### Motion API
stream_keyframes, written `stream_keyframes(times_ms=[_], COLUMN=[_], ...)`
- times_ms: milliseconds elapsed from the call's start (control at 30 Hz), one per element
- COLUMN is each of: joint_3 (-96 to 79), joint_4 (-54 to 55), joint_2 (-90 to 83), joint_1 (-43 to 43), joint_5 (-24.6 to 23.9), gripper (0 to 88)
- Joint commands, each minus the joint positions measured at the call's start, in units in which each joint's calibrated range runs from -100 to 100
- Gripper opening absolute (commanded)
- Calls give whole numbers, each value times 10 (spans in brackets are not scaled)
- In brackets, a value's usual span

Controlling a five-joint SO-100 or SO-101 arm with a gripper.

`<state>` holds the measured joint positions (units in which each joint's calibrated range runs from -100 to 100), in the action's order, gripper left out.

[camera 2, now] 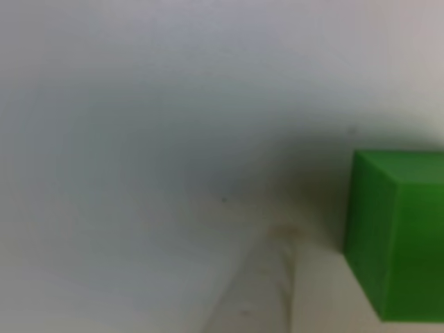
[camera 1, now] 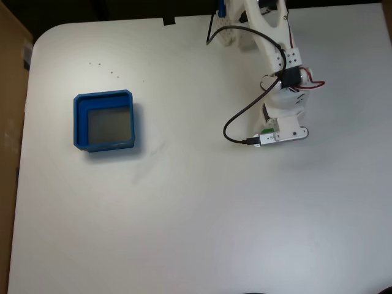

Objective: Pick up green cube and drop it in the blue box

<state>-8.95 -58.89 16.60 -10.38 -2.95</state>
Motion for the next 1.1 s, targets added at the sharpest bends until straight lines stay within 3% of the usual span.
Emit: stream_keyframes(times_ms=[0, 1067], joint_3=[43, 42], joint_4=[7, 7], joint_2=[-4, -4], joint_1=[3, 24], joint_5=[0, 3], gripper=[300, 300])
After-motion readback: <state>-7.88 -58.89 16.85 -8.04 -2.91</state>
